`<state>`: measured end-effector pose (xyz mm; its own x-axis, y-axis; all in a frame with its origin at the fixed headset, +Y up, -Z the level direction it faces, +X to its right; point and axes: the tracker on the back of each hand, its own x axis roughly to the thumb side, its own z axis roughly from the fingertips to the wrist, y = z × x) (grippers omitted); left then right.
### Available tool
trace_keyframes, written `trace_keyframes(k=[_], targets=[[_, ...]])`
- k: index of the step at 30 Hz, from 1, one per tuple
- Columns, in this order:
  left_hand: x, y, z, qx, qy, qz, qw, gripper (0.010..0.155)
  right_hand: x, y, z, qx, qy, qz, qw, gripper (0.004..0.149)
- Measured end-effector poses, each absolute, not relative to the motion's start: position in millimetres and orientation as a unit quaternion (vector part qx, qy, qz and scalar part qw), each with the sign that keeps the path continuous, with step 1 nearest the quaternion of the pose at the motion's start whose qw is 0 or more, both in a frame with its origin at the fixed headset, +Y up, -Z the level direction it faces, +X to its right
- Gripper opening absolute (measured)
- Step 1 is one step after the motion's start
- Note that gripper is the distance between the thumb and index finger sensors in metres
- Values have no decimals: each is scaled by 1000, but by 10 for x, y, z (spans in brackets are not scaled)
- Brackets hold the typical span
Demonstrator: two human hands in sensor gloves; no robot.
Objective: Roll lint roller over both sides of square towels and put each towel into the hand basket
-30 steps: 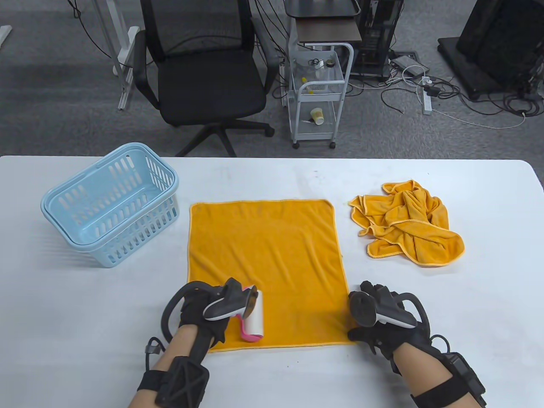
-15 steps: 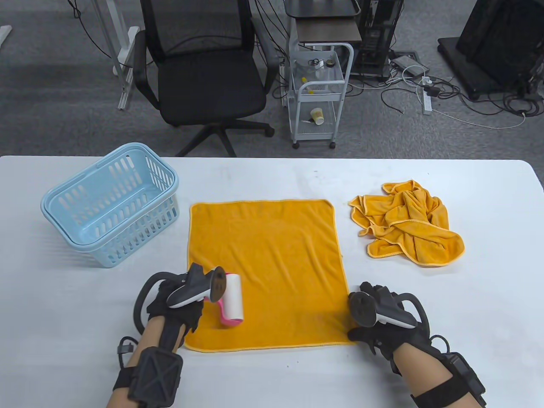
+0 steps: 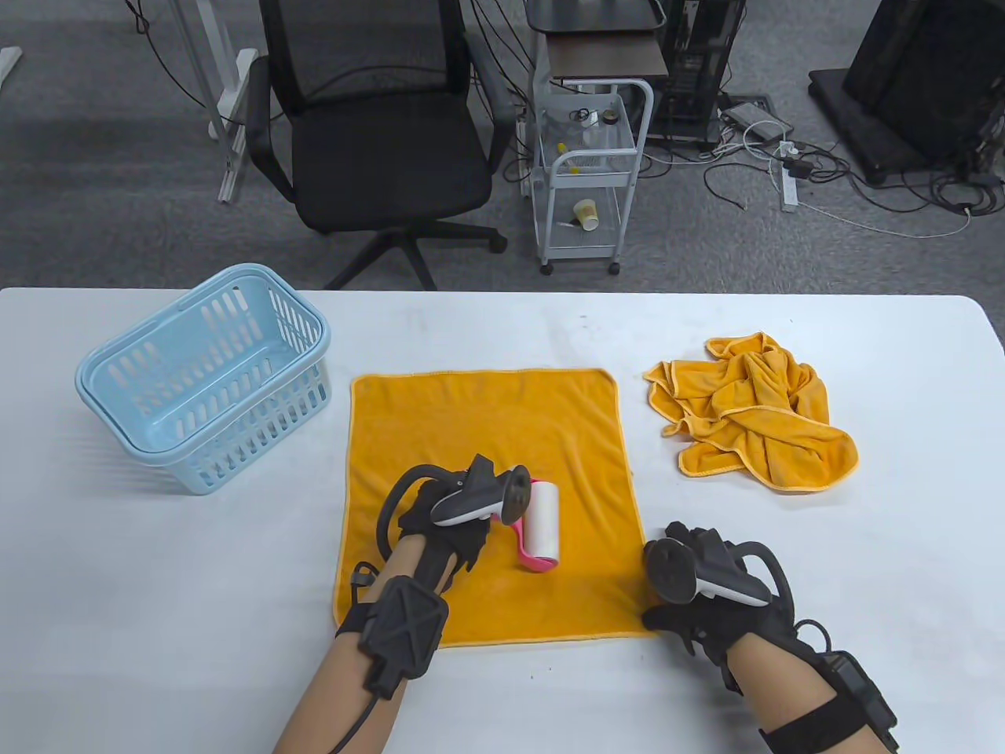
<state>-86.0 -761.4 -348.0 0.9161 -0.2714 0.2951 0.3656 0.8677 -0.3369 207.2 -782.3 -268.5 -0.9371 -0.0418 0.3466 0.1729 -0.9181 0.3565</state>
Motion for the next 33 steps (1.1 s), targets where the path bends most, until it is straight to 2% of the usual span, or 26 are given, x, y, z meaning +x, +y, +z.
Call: trace_keyframes(k=[6,9,12,15,19,23,25,29,33], targets=[[-1767,-7478,-3437,-201,3,-304,931,40,2070,-7821,-2685,-169,-194,-965,58,90],[-2123,-7419,-3360,-201,50,-336,919,41,2067,-7821,-2684,-170,-194,-964,59,90],[-2247,-7336,-3317,-201,55,-315,926,42,2064,-7822,-2683,-171,-194,-964,60,90],[-2060,-7233,-3353,-195,28,-227,954,44,2061,-7825,-2684,-171,-193,-964,60,90],[-1313,-7189,-3458,-167,-80,-118,975,50,2063,-7829,-2682,-170,-195,-964,56,90],[-614,-7297,-3506,-156,-163,-93,970,52,2068,-7830,-2682,-168,-197,-964,54,90],[-405,-7379,-3538,-153,-182,-92,967,52,2069,-7831,-2683,-168,-197,-964,54,90],[-364,-7531,-3643,-153,-167,-115,967,51,2069,-7829,-2684,-169,-197,-964,56,90],[-788,-7543,-3734,-154,-93,-206,962,44,2073,-7831,-2686,-169,-197,-964,54,90]])
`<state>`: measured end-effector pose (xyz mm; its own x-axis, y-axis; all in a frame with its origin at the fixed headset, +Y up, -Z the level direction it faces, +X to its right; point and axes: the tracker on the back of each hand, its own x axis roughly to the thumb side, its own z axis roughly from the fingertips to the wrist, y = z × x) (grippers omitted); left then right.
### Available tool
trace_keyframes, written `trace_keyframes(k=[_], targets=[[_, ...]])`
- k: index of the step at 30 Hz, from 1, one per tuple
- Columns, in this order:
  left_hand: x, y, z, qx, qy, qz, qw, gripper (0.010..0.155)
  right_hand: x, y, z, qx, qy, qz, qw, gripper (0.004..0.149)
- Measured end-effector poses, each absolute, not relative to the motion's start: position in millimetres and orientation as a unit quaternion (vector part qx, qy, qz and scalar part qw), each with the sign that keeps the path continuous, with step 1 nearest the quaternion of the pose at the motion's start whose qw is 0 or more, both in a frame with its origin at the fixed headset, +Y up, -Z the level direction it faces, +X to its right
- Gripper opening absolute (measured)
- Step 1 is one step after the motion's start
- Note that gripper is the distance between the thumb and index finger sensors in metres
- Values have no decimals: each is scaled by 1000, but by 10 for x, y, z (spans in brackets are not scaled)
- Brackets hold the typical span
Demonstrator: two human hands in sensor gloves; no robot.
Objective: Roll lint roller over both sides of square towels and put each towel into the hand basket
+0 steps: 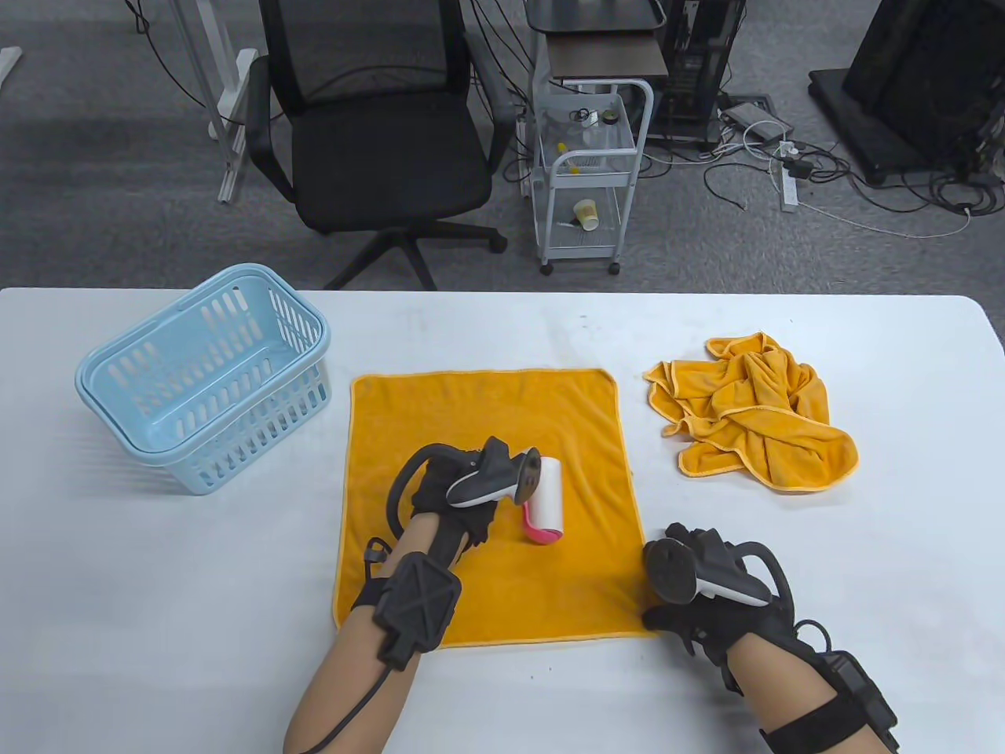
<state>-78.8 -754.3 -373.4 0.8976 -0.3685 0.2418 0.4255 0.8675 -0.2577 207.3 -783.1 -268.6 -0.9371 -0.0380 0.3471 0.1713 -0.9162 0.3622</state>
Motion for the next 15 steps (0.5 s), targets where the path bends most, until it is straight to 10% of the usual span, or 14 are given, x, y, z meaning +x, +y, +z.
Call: trace_keyframes(k=[6,15], targets=[[-1588,-7424,-3695,-155,23,-342,926,41,2073,-7830,-2686,-169,-197,-964,56,90],[-2086,-7262,-3645,-173,80,-273,943,42,2074,-7831,-2687,-170,-197,-964,56,90]])
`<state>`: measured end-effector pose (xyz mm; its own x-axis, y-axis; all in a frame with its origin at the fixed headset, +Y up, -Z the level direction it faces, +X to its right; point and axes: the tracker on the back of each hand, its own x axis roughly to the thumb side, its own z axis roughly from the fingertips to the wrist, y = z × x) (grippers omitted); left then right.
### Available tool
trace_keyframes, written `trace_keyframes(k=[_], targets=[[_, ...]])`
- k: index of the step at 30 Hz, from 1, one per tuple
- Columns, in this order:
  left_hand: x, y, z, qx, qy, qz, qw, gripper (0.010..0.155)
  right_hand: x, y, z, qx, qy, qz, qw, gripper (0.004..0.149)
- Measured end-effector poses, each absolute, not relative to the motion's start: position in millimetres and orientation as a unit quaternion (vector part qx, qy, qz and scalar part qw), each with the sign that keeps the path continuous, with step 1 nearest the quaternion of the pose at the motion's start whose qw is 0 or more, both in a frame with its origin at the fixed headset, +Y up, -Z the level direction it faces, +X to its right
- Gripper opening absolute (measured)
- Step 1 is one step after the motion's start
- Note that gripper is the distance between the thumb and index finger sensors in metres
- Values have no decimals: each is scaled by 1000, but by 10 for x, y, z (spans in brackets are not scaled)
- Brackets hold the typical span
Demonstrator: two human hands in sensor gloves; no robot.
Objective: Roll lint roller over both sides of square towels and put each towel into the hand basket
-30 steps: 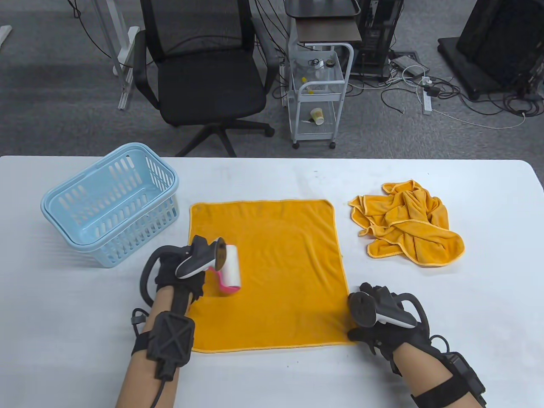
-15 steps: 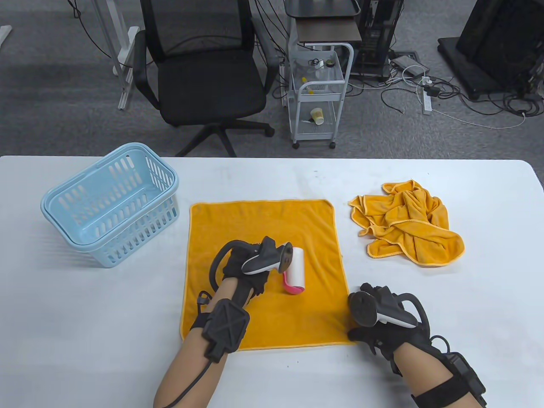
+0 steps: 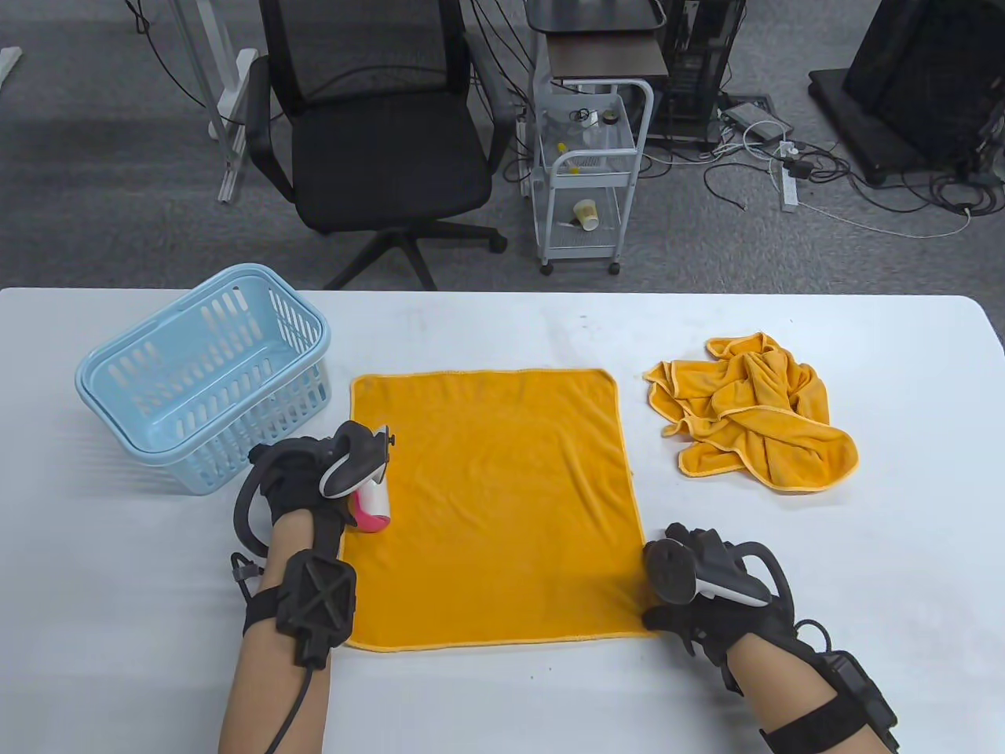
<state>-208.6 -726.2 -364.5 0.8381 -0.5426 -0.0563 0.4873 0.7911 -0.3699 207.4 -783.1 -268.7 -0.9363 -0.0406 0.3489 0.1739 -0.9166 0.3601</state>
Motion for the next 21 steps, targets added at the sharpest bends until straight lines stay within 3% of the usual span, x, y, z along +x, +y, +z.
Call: trace_keyframes(k=[6,9,12,16,21], targets=[[-1139,-7199,-3698,-150,-70,-69,984,48,2076,-7834,-2688,-169,-198,-964,52,90],[-684,-7312,-3641,-160,-138,-66,975,52,2078,-7835,-2689,-169,-199,-964,52,90],[-459,-7414,-3581,-167,-164,-92,968,52,2078,-7835,-2689,-169,-199,-964,52,90],[-615,-7498,-3594,-165,-135,-175,961,47,2079,-7835,-2688,-168,-199,-964,54,90],[-1268,-7480,-3597,-174,-47,-250,951,42,2079,-7834,-2688,-167,-199,-964,55,90]])
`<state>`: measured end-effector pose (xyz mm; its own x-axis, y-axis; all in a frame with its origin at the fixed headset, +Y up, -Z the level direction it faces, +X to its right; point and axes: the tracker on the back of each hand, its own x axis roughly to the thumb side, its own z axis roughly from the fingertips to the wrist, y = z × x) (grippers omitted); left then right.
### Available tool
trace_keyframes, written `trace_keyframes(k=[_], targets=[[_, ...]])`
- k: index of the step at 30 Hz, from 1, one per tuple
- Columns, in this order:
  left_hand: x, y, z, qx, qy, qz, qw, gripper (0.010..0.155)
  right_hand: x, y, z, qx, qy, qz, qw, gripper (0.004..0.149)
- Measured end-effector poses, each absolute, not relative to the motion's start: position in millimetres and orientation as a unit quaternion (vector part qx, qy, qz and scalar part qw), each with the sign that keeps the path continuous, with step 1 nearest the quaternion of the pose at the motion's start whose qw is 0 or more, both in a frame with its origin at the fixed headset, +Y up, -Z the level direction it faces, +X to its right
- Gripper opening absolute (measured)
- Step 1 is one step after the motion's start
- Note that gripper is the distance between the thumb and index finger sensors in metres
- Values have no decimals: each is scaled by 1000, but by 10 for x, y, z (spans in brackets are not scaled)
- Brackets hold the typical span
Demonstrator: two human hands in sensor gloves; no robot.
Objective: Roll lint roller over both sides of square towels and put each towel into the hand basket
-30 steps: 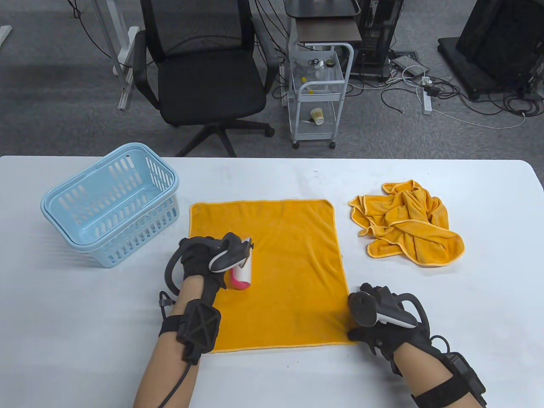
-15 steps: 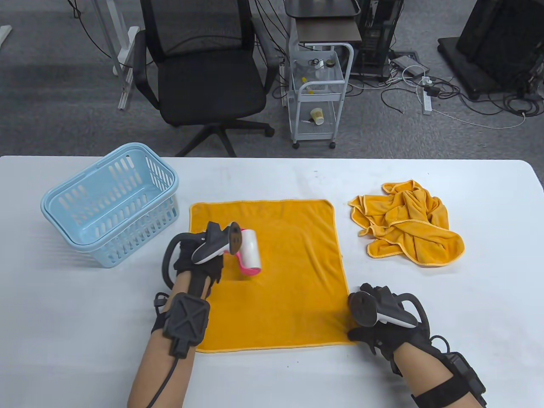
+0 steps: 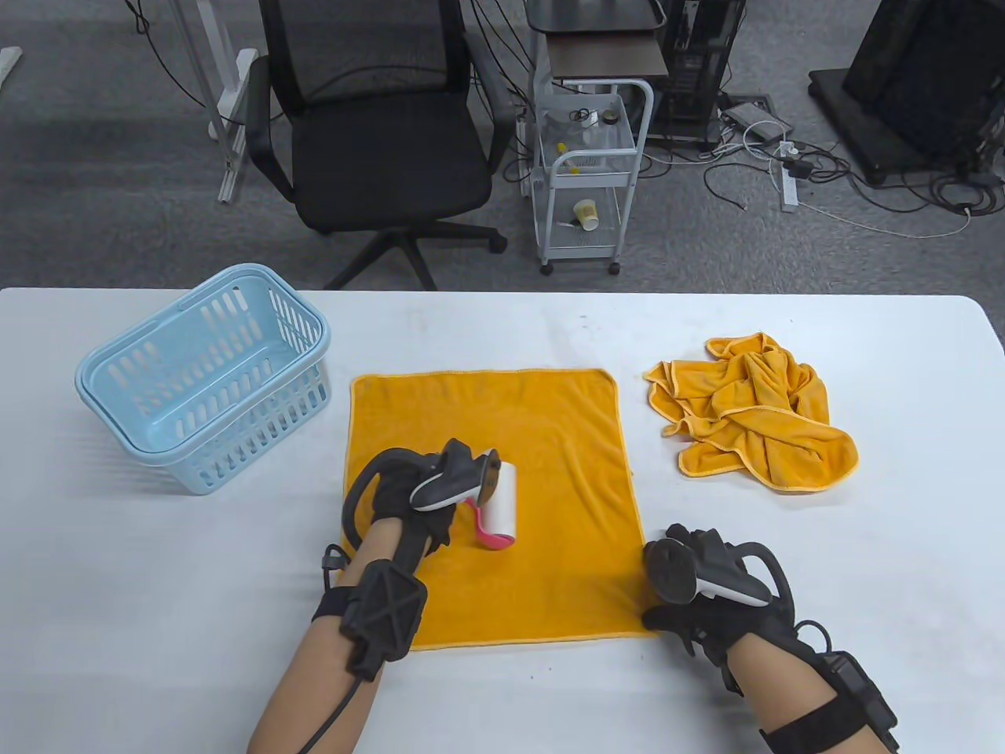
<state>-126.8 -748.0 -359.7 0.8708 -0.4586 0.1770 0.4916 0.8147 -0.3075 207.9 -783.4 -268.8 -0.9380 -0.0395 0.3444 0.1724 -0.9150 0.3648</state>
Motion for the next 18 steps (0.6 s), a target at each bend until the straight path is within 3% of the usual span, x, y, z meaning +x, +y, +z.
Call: trace_keyframes(k=[5,10,14,18], targets=[[-1953,-7437,-3529,-185,37,-304,934,41,2078,-7833,-2688,-168,-198,-964,56,90],[-2240,-7358,-3431,-184,63,-293,936,42,2077,-7830,-2690,-168,-198,-964,58,90],[-1980,-7268,-3344,-175,13,-207,962,44,2073,-7832,-2689,-169,-198,-964,58,90],[-1383,-7255,-3320,-168,-70,-126,975,48,2073,-7834,-2687,-168,-198,-964,58,90]])
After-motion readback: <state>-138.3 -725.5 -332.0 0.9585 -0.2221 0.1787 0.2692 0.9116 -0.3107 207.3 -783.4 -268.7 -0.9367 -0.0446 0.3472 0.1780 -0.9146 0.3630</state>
